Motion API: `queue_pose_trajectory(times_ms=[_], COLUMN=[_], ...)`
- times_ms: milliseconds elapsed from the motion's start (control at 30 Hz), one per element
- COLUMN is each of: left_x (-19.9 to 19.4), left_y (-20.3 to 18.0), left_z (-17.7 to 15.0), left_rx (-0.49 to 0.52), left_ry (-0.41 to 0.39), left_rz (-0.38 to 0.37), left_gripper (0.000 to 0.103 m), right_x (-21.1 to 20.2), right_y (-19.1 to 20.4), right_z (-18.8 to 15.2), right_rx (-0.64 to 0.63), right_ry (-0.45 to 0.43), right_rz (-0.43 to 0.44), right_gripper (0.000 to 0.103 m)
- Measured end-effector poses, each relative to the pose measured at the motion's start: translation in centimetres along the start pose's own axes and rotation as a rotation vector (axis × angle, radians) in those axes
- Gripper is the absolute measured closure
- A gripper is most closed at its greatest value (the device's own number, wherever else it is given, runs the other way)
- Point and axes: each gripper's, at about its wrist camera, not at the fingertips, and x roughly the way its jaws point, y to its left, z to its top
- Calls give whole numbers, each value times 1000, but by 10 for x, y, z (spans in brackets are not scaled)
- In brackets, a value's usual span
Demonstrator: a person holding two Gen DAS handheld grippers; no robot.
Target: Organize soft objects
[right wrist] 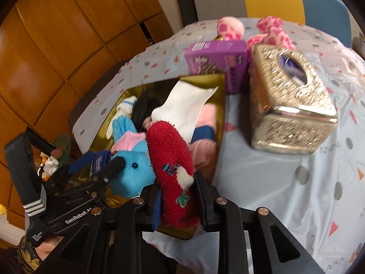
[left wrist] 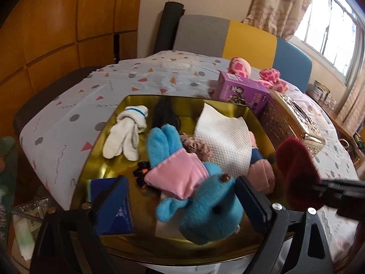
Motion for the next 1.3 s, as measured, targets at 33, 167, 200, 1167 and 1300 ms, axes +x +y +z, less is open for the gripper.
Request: queue_pose_trajectory(times_ms=[33, 167, 200, 1167, 1300], left_x=[-1, -2, -1, -14, -20], left_y=[2, 6, 7, 8, 10], left_z=[1, 2, 2, 3, 3], left_rx=[-5, -17, -21, 1, -16], left_ry=[-6, -12, -9, -51, -70], left_rz=[7, 17, 16, 134, 138], left_gripper=[4, 1, 0, 0, 0], right_x=[3, 17, 21, 34, 23], right_y=[2, 12, 14, 25, 29], right_z=[-1, -3, -4, -20, -22], right_rx=[-2, -15, -20, -108, -122], right_ry=[6, 41, 46, 20, -40], right_rz=[2, -14, -19, -93, -108], right_gripper=[78, 75, 75, 52, 48])
